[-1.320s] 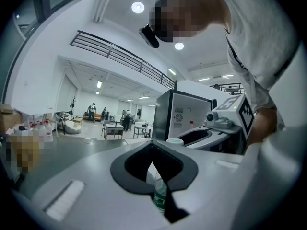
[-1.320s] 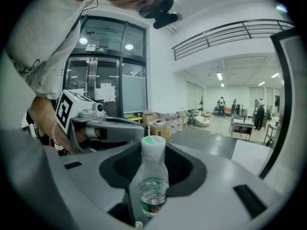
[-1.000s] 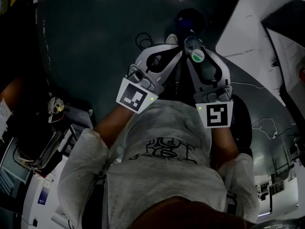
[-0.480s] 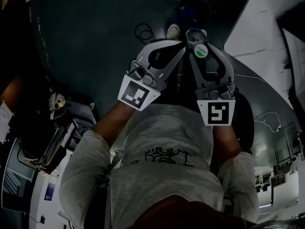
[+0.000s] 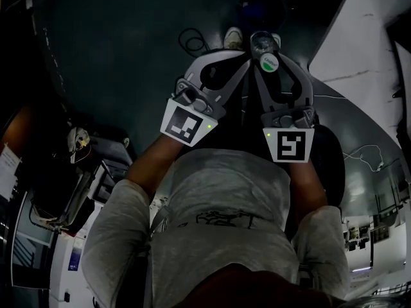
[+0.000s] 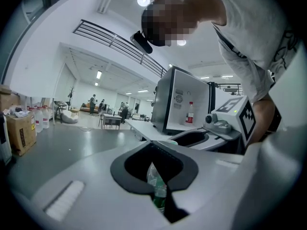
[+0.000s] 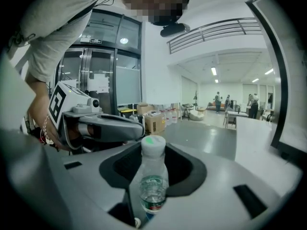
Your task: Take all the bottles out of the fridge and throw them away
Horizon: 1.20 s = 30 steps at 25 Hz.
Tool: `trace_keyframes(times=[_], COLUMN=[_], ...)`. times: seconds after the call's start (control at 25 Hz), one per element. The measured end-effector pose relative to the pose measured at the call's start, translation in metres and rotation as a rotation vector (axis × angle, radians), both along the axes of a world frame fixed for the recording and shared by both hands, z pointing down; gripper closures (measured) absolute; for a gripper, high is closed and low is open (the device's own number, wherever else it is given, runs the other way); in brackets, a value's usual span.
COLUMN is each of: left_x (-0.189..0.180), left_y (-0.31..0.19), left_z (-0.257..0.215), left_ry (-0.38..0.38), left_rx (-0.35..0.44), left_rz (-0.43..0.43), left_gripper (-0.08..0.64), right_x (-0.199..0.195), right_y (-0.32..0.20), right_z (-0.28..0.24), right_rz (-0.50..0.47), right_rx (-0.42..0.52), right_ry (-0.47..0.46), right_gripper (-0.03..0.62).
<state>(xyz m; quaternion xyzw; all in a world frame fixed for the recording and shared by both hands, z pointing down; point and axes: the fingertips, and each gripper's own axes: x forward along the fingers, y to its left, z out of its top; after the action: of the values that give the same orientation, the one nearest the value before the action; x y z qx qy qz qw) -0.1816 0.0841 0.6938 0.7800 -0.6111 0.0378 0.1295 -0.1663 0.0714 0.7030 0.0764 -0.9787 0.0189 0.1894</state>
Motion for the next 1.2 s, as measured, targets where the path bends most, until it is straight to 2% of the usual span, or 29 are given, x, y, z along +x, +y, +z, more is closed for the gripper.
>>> trace_keyframes(times=[0.2, 0.84, 1.2], left_x=[0.002, 0.012, 0.013], left_y=[0.002, 0.002, -0.010], left_z=[0.025, 0.119, 0.162], left_ry=[-0.003, 0.017, 0.026], left_rx=[0.008, -0.061, -0.081], left_rz=[0.020, 0.046, 0.053], left_gripper=[0.552, 0.552, 0.552], right_x=[0.001, 0.009, 0.018], right_y=[0.005, 0.000, -0.008], right_z=[0.031, 0.125, 0.181], right_rz=[0.016, 0.064, 0.090], right_rx=[0.009, 0.018, 0.014], right_ry=[0.007, 0.037, 0.093], right_gripper=[0.439, 0.439, 0.439])
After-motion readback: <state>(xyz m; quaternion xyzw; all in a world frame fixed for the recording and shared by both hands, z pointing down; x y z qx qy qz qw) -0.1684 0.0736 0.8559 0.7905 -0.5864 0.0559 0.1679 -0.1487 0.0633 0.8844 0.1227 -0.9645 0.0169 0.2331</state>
